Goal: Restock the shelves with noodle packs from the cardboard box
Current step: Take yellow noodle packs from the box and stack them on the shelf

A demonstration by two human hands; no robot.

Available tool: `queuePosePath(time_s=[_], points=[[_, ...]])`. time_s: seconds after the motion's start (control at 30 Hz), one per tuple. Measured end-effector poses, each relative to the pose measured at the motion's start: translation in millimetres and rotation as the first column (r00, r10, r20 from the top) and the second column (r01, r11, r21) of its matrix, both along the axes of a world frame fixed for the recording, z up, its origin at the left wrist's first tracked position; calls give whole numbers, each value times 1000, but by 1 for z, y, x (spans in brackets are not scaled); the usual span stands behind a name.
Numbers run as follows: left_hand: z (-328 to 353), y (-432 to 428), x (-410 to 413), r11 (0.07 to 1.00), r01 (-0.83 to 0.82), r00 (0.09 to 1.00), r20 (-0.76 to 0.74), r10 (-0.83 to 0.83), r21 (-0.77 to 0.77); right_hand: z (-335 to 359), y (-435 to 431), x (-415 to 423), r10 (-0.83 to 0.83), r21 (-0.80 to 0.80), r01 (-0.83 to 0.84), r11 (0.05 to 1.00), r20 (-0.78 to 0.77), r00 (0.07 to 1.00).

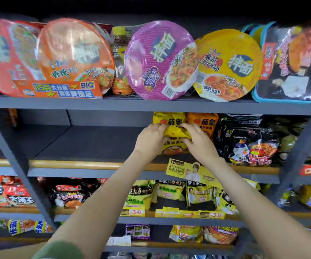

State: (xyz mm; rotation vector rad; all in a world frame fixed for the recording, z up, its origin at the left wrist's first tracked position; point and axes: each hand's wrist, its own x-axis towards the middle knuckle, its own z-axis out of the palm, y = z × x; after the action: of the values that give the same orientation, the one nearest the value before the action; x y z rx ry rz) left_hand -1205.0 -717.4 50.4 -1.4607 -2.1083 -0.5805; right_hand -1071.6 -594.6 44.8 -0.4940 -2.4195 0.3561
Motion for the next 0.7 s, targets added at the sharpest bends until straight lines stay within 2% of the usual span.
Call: queuePosePath(time_s=[0.13,0.2,0.27,0.33,0.4,0.47,0.53,0.6,0.7], points=[[-5,27,-21,995,-90,983,156,97,-47,-3,27,-27,6,-106,-7,994,-6,1000],[-12,40,-34,994,-100,985,141,104,-36,-10,38,-41,0,-130,-2,992,-13,1000],[-20,48,-45,998,-60,998,-3,60,37,-15,50,-53,-12,-141,6,990,-38,999],[-32,54,-57,996,41,969,-246,-20,81,-22,60,-63,-18,-124,10,992,-67,998],[-46,56,-72,995,93,892,-441,-97,-30,-29,68,-69,-49,-10,49,999,-93,994],[-56,52,-89,988,34,840,-531,-110,-151,-38,71,-73,-135,244,161,956,-118,984],[-62,48,-102,980,-66,831,-554,-50,-187,-45,69,-73,-108,417,139,898,-97,989],[-67,47,-107,977,-116,835,-550,-1,-177,-52,70,-72,-33,545,-7,839,63,997],[-71,50,-109,982,-110,859,-512,18,-152,-58,77,-75,-85,602,-73,795,230,969]])
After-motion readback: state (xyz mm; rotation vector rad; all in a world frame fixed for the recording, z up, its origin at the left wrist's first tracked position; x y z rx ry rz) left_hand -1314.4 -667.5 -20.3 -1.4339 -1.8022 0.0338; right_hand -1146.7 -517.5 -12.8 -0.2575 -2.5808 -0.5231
